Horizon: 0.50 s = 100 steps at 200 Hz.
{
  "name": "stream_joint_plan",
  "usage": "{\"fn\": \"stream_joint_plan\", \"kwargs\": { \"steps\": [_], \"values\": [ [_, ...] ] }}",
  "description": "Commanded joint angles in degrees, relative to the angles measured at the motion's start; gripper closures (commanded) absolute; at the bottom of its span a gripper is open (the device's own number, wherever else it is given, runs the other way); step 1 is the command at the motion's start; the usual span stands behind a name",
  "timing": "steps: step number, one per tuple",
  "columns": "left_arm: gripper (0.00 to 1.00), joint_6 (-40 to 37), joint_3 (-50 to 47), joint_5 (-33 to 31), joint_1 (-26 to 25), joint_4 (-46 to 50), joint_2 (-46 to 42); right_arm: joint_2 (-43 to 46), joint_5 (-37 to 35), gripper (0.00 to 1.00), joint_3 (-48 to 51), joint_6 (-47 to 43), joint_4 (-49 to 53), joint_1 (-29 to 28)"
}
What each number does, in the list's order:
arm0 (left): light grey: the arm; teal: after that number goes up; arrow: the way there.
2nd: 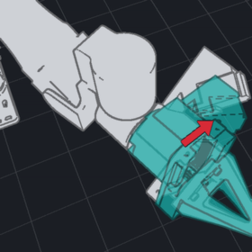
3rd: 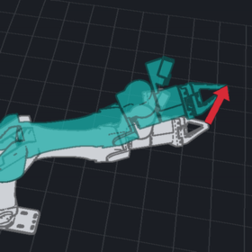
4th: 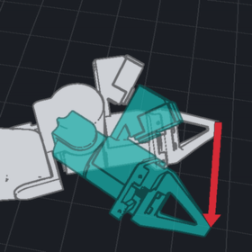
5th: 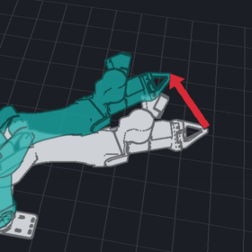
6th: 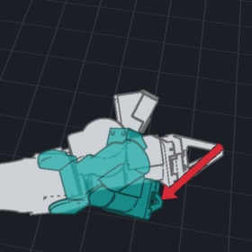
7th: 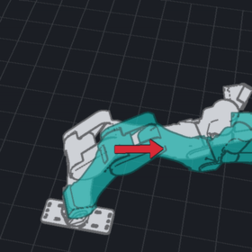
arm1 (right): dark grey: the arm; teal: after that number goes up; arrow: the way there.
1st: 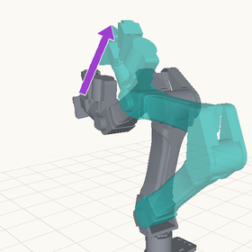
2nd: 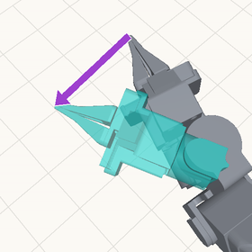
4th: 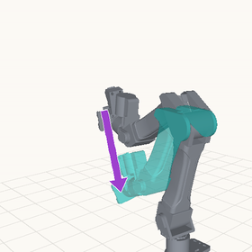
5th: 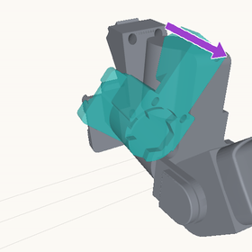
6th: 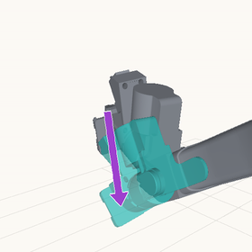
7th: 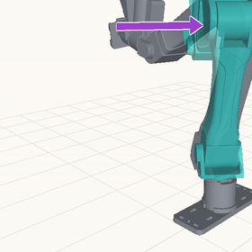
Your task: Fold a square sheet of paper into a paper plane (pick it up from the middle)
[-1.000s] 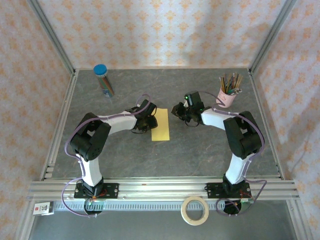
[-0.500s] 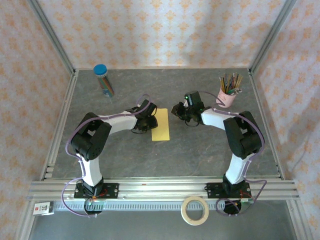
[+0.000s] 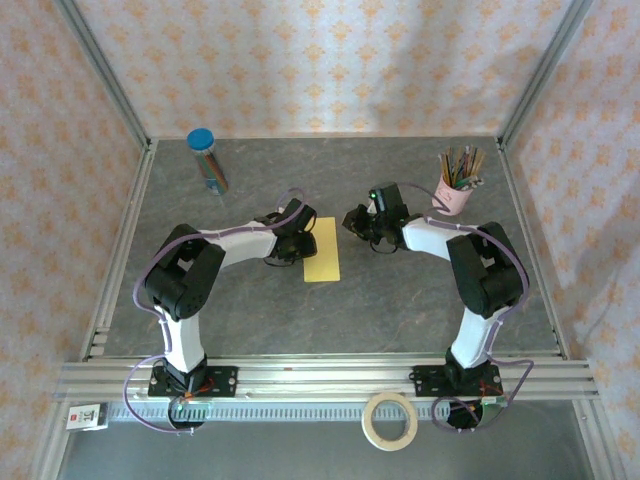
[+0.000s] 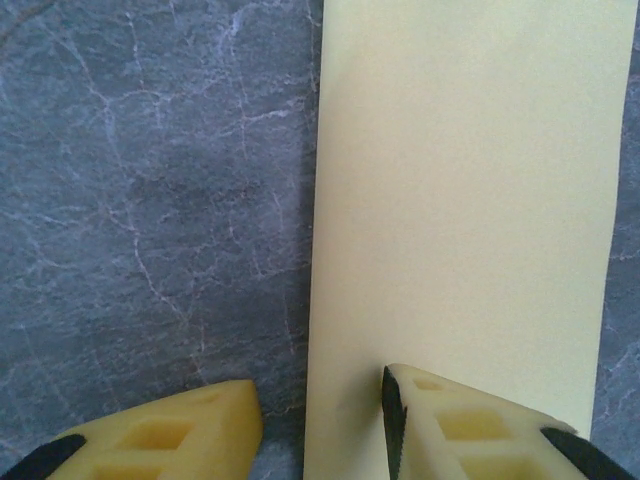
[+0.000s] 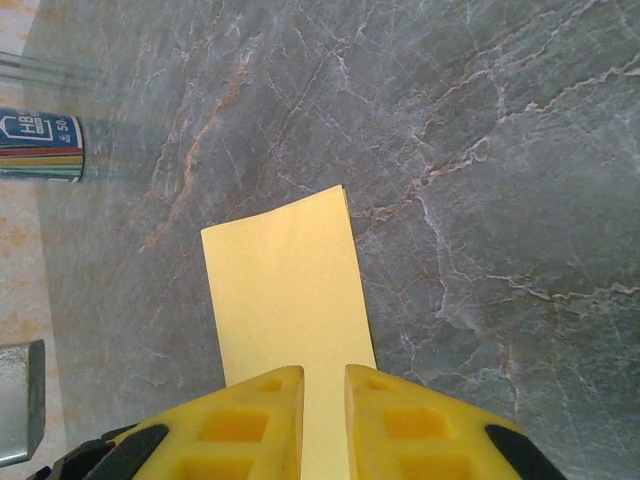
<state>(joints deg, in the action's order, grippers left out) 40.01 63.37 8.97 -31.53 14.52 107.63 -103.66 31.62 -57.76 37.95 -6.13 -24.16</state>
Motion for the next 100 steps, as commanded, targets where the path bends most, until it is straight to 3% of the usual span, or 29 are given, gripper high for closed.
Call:
{"fn": "stream_joint_plan", "kwargs": {
  "steps": [1, 100],
  "values": [
    [0.61, -0.73, -1.32, -0.07, -0.46, 1.12, 5.75, -0.59, 0.46, 0.82, 0.67, 0.72, -1.25, 0.12],
    [0.62, -0.02, -1.46, 0.16, -0.46, 0.87, 6.53, -0.63, 1.43, 0.82, 1.15, 0.98, -1.84, 0.07]
  ]
}}
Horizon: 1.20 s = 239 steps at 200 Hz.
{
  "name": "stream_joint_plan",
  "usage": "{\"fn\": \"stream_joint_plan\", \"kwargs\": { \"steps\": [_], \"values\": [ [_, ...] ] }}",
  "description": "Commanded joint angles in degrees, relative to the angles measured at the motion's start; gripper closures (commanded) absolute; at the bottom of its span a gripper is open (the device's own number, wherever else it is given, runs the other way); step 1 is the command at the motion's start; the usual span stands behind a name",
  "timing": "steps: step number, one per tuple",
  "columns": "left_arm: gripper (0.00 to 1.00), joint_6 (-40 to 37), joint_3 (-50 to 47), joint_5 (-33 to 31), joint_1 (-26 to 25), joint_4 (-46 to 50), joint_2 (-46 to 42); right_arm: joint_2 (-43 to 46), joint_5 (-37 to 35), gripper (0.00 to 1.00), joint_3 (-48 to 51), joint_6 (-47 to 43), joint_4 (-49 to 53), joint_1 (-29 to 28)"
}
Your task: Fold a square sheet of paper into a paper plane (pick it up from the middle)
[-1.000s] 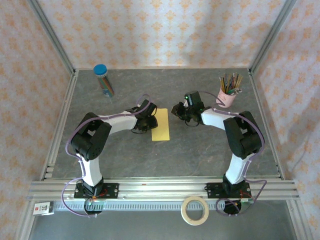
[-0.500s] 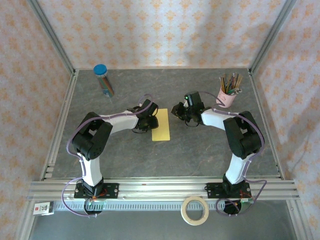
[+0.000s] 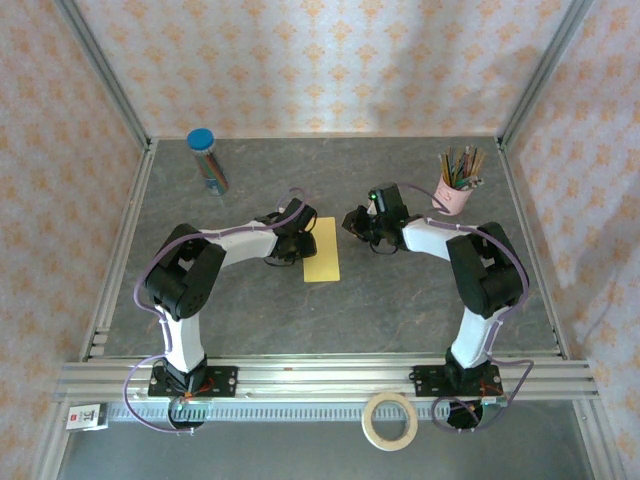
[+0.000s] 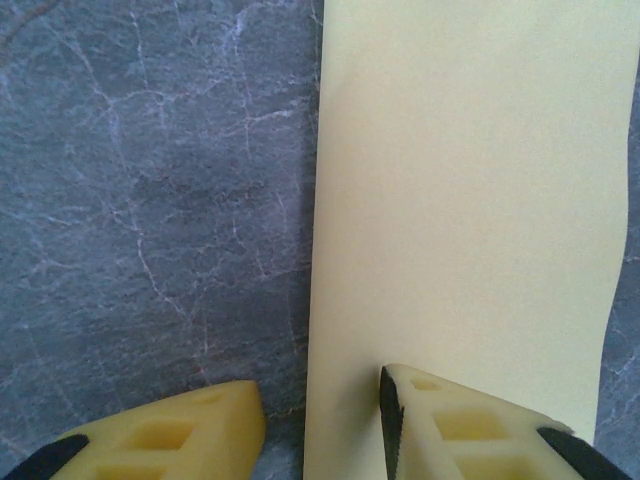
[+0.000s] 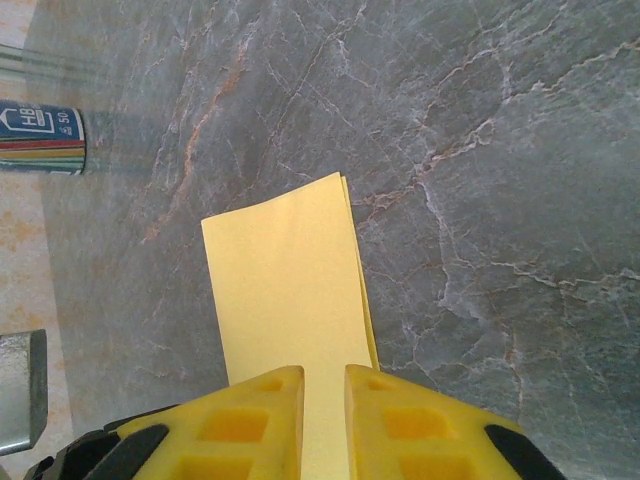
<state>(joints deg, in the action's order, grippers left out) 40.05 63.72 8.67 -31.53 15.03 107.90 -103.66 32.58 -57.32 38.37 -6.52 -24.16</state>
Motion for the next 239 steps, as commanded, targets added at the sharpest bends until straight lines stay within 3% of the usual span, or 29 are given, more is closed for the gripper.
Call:
{"fn": "stream_joint_plan", "kwargs": {
  "steps": [1, 132, 239],
  "values": [
    [0.62, -0.06, -1.83, 0.47, -0.46, 0.36, 6.27, -0.65, 0.56, 0.82, 0.72, 0.57, -1.46, 0.07],
    [0.62, -5.20, -0.97, 3.09, -0.27, 1.51, 5.99, -1.20, 2.84, 0.83, 0.73, -0.09, -3.05, -0.80],
    [0.62, -2.99, -0.79, 3.19, -0.02, 1.07, 3.57, -3.82, 5.43, 0.84, -0.90, -2.76, -0.94, -3.03]
  ]
}}
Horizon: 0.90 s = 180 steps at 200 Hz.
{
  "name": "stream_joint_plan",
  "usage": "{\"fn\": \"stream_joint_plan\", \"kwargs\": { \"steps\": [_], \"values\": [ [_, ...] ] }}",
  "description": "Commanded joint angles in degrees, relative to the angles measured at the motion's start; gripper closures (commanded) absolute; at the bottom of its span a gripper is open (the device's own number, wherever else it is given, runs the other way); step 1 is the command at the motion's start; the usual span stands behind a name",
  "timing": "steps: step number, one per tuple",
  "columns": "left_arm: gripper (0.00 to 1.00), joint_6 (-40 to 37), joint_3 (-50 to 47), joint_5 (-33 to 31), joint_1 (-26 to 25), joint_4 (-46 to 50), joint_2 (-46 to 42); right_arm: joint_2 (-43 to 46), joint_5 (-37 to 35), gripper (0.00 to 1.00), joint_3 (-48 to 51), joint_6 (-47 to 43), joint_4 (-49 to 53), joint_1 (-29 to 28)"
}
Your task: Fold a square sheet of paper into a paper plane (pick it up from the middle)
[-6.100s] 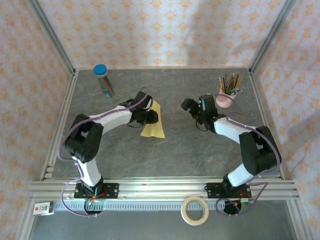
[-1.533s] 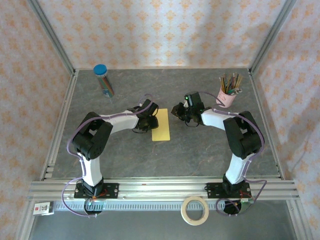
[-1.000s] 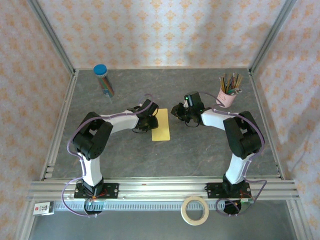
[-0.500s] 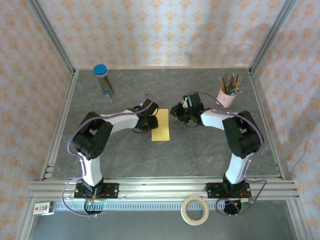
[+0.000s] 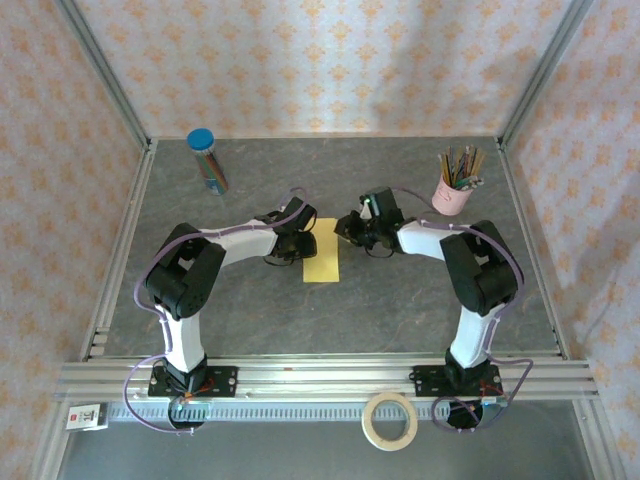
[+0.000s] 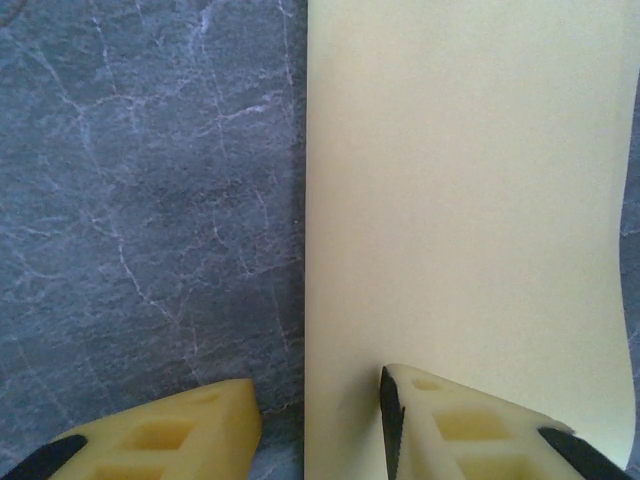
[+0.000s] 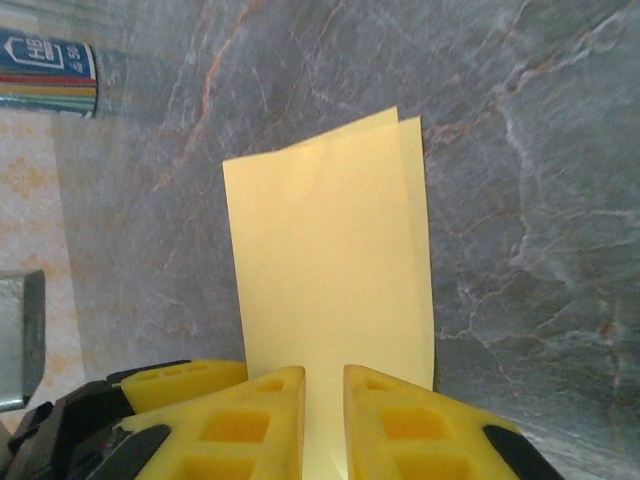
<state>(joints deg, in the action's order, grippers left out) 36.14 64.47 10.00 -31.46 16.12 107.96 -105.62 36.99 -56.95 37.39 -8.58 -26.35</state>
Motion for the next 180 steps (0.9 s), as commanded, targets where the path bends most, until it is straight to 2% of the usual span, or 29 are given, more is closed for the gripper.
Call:
{"fn": "stream_joint_plan", "kwargs": {
  "steps": [1, 99, 109, 162, 180],
  "values": [
    [0.62, 0.94, -1.53, 1.86, -0.13, -0.03, 3.45, -1.90, 1.04, 0.84, -1.30, -1.78, 1.15, -0.87],
    [0.62, 2.26, -1.75, 3.42, 0.09, -0.39, 1.81, -7.16, 0.41, 0.86, -4.17, -4.15, 5.82, -2.04],
    [0.61, 2.59, -1.72, 3.75, 0.08, -0.54, -0.56, -7.51, -0.03, 0.86, -4.29, -4.33, 6.24, -2.06],
    [0.43, 7.43, -3.85, 4.78, 0.09, -4.00, -3.50, -7.64, -0.17, 0.85, -4.22, -4.16, 5.78, -2.15],
    [0.40, 8.92, -4.81, 4.85, -0.09, -5.15, -3.05, -7.65, 0.34, 0.84, -4.31, -3.91, 5.09, -2.16]
  ]
}}
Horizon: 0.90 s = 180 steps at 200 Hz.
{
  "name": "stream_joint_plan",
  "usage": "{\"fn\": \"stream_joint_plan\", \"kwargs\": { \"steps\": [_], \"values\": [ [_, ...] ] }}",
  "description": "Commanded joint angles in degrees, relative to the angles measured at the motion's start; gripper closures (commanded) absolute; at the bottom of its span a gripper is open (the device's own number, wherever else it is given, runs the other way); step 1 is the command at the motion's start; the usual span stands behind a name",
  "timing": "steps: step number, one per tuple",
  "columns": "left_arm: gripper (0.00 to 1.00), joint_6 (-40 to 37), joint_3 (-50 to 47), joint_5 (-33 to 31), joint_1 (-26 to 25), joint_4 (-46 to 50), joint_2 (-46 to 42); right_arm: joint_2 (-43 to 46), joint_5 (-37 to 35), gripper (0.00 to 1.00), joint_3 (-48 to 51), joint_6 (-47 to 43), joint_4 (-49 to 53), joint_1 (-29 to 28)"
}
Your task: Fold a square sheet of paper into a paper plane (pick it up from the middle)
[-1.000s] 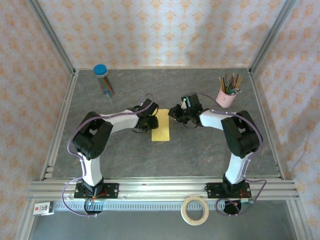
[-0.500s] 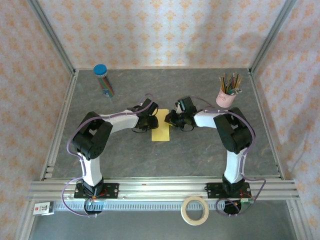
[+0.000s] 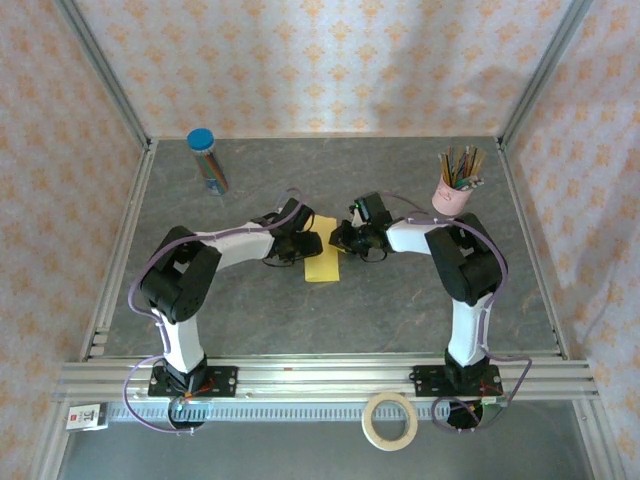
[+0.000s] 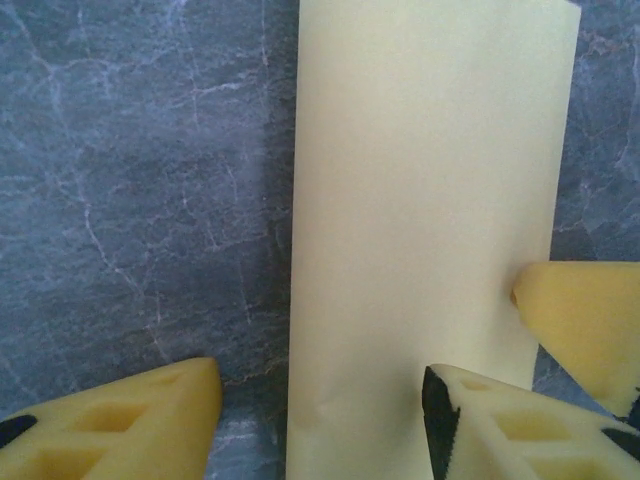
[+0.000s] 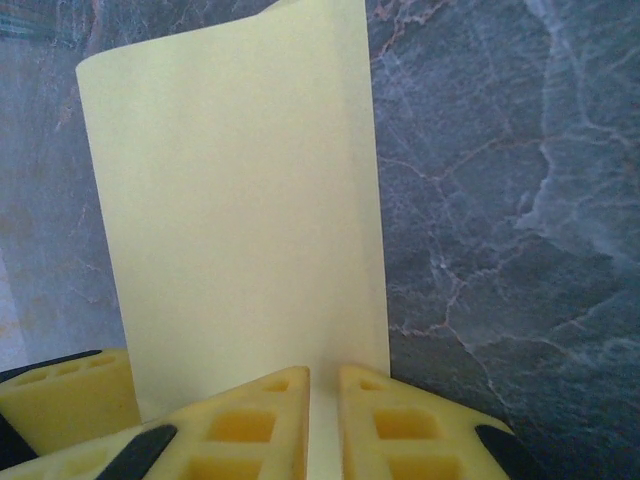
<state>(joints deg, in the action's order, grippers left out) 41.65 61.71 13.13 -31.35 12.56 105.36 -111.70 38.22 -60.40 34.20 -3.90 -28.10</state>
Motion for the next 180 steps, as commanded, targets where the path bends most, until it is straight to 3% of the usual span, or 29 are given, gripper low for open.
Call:
{"fn": "stream_joint_plan", "kwargs": {
  "steps": [1, 34, 88, 180],
  "values": [
    [0.40, 3.52, -2.09, 1.68, -0.20, -1.67, -0.39, -1.54, -0.83, 0.84, -0.86, -0.71, 0.40, -0.39],
    [0.40, 5.27, -2.83, 1.01, -0.20, -2.54, 0.57, -1.66, 0.47, 0.84, -0.95, -0.53, -0.57, -0.38],
    [0.48, 7.11, -3.49, -1.93, -0.20, -1.77, 2.92, 1.82, 1.72, 0.80, -1.25, 0.38, -3.92, -0.04],
    [0.55, 6.79, -3.96, -2.56, -0.20, -2.23, 2.94, 5.26, -0.49, 0.78, 2.12, -0.36, -6.74, 5.42]
  ]
}}
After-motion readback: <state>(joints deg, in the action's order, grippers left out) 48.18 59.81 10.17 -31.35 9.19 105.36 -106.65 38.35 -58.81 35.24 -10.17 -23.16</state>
